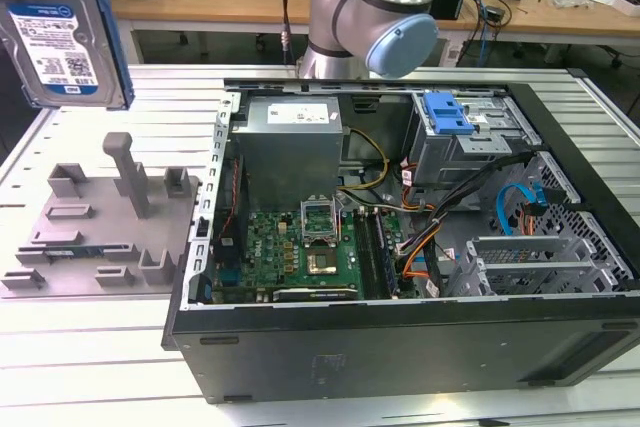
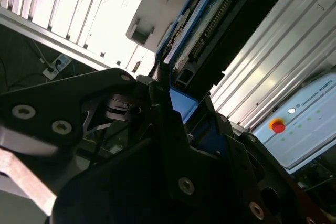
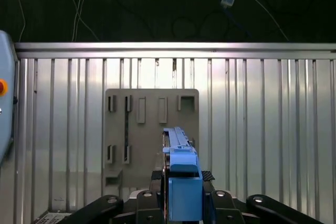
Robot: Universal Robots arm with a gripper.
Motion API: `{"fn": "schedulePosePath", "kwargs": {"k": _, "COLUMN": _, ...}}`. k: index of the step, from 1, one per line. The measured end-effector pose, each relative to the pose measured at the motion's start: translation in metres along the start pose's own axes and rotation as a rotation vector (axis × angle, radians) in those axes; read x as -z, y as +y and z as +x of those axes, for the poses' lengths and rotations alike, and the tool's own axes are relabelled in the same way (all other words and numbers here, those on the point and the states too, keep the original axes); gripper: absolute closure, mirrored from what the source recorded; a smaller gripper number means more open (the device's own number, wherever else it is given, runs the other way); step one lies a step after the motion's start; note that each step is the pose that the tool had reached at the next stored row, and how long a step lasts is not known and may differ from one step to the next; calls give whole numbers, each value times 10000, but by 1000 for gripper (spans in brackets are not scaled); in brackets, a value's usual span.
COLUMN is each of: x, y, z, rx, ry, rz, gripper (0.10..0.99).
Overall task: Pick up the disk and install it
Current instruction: 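Pick up the disk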
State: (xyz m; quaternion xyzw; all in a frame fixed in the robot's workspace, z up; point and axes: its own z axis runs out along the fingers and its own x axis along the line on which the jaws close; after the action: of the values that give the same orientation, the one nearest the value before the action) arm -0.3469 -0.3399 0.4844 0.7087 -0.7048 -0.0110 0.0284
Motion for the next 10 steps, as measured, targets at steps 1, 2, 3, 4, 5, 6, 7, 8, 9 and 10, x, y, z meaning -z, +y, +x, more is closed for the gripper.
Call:
{"fn": "schedulePosePath", "kwargs": {"k": 1, "x": 3, "y": -37, "z": 9, "rx": 0, "ry": 1, "rz": -3, "gripper": 722}}
{"fn": "schedulePosePath", "kwargs": {"k": 2, "x": 6, "y": -80, "z": 18, "rx": 0, "ry": 1, "rz": -8, "gripper": 722}}
{"fn": "schedulePosePath", "kwargs": {"k": 3, "x": 8, "y": -137, "z": 32, "rx": 2, "ry": 1, "rz": -13, "gripper": 722}}
{"fn": "schedulePosePath", "kwargs": {"k": 4, "x": 10, "y": -176, "z": 41, "rx": 2, "ry": 2, "rz": -17, "gripper": 722}}
{"fn": "schedulePosePath", "kwargs": {"k": 5, "x": 12, "y": -226, "z": 52, "rx": 2, "ry": 6, "rz": -22, "gripper": 722}}
{"fn": "schedulePosePath", "kwargs": {"k": 6, "x": 17, "y": -294, "z": 66, "rx": 2, "ry": 13, "rz": -31, "gripper": 722}}
{"fn": "schedulePosePath", "kwargs": {"k": 7, "x": 20, "y": -360, "z": 82, "rx": 4, "ry": 22, "rz": -35, "gripper": 722}}
{"fn": "schedulePosePath", "kwargs": {"k": 8, "x": 22, "y": -412, "z": 97, "rx": 5, "ry": 30, "rz": -38, "gripper": 722}}
{"fn": "schedulePosePath", "kwargs": {"k": 9, "x": 26, "y": -486, "z": 127, "rx": 4, "ry": 67, "rz": -42, "gripper": 722}}
{"fn": "schedulePosePath", "kwargs": {"k": 10, "x": 28, "y": -542, "z": 155, "rx": 4, "ry": 105, "rz": -45, "gripper": 722}}
